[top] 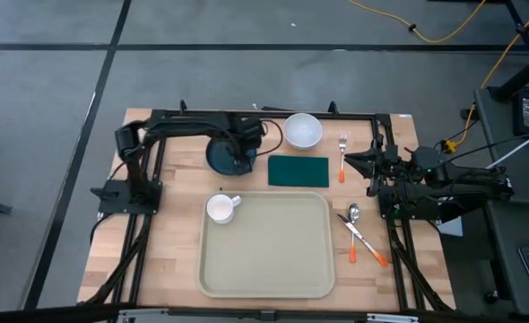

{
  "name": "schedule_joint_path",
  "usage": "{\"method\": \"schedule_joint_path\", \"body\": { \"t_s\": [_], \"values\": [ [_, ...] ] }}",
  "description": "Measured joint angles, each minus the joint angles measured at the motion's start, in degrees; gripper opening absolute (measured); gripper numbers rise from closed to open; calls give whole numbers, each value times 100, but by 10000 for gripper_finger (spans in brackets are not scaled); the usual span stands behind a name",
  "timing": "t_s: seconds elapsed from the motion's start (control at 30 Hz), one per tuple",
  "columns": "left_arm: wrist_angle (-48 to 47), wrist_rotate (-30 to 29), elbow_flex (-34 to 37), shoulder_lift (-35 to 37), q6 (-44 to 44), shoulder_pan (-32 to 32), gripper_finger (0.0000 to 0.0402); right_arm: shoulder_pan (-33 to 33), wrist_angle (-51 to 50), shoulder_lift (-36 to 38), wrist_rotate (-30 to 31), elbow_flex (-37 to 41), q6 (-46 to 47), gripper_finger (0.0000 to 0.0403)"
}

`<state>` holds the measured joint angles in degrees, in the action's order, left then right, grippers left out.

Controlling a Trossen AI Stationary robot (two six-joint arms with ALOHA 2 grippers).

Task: Set up tray
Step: Put the black plate on the white tray at the bottom right of the white mug

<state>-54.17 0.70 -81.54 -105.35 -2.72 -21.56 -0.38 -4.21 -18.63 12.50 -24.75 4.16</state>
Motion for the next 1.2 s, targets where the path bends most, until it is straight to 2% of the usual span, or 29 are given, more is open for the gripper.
{"method": "schedule_joint_path", "body": {
  "t_s": [0.17, 0.3, 0.67, 1.2],
  "values": [
    [138, 612, 1, -420, 15, 18, 192, 0, -91, 0, 6, 0, -2, 58],
    [367, 952, 4, -474, 134, 66, 192, 0, -243, 0, 8, 0, 0, 58],
    [544, 406, 33, -550, 149, 122, 192, 1, -369, -2, 8, 0, -15, 58],
    [747, 175, 55, -768, 198, 107, 192, 2, -380, 0, 3, 0, -7, 58]
  ]
}}
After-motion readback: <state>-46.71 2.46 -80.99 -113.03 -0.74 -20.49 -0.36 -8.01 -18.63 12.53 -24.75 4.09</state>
